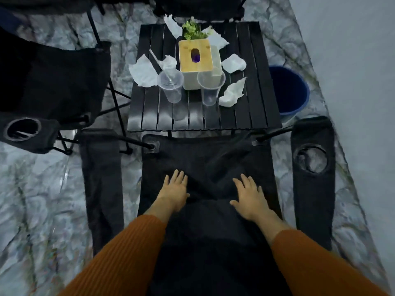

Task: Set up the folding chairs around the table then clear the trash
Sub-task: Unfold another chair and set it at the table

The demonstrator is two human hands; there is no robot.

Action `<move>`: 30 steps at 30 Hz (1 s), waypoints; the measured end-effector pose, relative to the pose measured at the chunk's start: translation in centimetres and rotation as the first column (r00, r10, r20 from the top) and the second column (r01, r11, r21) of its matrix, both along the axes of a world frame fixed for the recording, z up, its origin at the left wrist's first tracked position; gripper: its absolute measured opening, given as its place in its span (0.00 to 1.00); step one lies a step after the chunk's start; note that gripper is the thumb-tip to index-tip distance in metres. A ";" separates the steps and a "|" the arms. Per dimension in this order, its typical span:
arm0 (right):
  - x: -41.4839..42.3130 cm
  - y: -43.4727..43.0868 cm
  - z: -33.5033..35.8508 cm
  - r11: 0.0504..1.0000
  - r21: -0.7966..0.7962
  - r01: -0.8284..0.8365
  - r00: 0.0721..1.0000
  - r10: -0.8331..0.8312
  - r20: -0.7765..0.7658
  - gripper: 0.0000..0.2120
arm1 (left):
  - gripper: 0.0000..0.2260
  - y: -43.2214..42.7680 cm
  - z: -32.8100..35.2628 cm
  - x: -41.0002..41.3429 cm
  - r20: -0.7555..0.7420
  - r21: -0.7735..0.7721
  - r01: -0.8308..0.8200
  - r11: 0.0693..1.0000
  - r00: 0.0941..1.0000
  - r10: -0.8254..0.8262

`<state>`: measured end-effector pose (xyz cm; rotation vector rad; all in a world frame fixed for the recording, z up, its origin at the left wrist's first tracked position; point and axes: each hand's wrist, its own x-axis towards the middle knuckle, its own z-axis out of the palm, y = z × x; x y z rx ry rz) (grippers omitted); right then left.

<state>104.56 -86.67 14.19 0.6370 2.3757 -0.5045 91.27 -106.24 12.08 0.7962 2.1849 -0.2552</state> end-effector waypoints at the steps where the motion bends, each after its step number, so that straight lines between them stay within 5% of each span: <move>1: -0.3 -0.2 -1.7 1.000 0.014 -0.027 1.000 0.027 -0.003 0.38 | 0.31 0.3 -1.7 0.0 -0.009 -0.010 0.030 1.000 1.000 -0.030; 9: -0.7 1.3 -10.9 0.990 0.001 -0.144 0.966 0.140 0.217 0.50 | 0.41 -0.8 -10.4 -2.5 -0.078 -0.067 0.072 0.995 0.994 -0.077; 15: 0.7 -0.3 -9.8 0.988 0.106 -0.108 0.994 0.110 -0.005 0.44 | 0.37 -3.1 -10.2 0.3 -0.197 0.213 -0.004 0.977 0.979 0.047; 26: 3.7 -0.4 -8.7 0.987 0.011 -0.162 0.972 0.158 0.172 0.40 | 0.35 -4.3 -8.9 1.6 0.028 0.039 -0.072 0.997 0.997 0.071; 30: 1.3 -0.7 -4.0 0.997 -0.081 -0.013 0.995 0.021 0.100 0.28 | 0.27 -2.3 -3.4 0.3 0.084 0.076 -0.167 0.983 0.983 0.161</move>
